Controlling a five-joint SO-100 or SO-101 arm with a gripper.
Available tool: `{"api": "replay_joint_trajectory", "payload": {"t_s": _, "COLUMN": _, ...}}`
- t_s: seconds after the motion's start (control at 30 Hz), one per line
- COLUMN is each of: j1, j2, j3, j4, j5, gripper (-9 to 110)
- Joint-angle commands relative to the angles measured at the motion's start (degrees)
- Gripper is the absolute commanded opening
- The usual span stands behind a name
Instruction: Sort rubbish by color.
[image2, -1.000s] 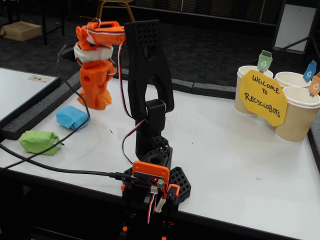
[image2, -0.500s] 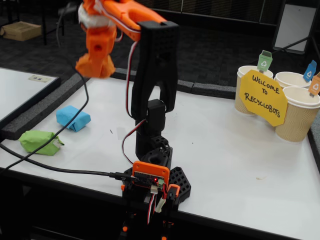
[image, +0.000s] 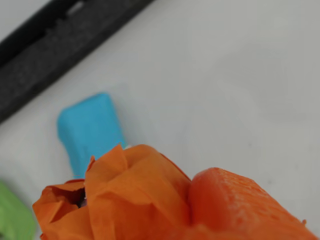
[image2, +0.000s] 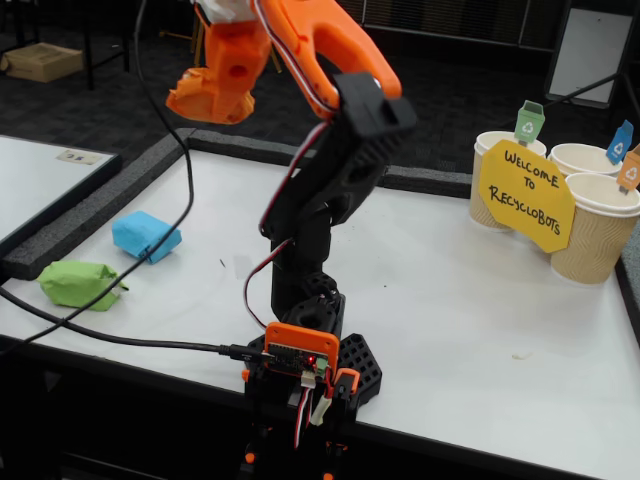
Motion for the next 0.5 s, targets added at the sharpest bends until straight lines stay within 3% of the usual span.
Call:
{"api": "replay_joint_trajectory", "payload": {"t_s": 0.0, "j1": -0.4, "j2": 10.9, "j3": 1.8, "j4": 0.4, "j5": -4.3, "gripper": 0}}
{"api": "replay_joint_trajectory", "payload": {"t_s": 0.27, "j1": 5.5, "j2": 27.8, "j3": 12.1, "j4": -3.2, "j5": -9.8, "gripper": 0}}
{"api": "replay_joint_trajectory", "payload": {"t_s": 0.47, "j1": 22.8, "j2": 37.7, "j3": 16.7, "j4": -11.1, "j5": -16.0, "gripper": 0}}
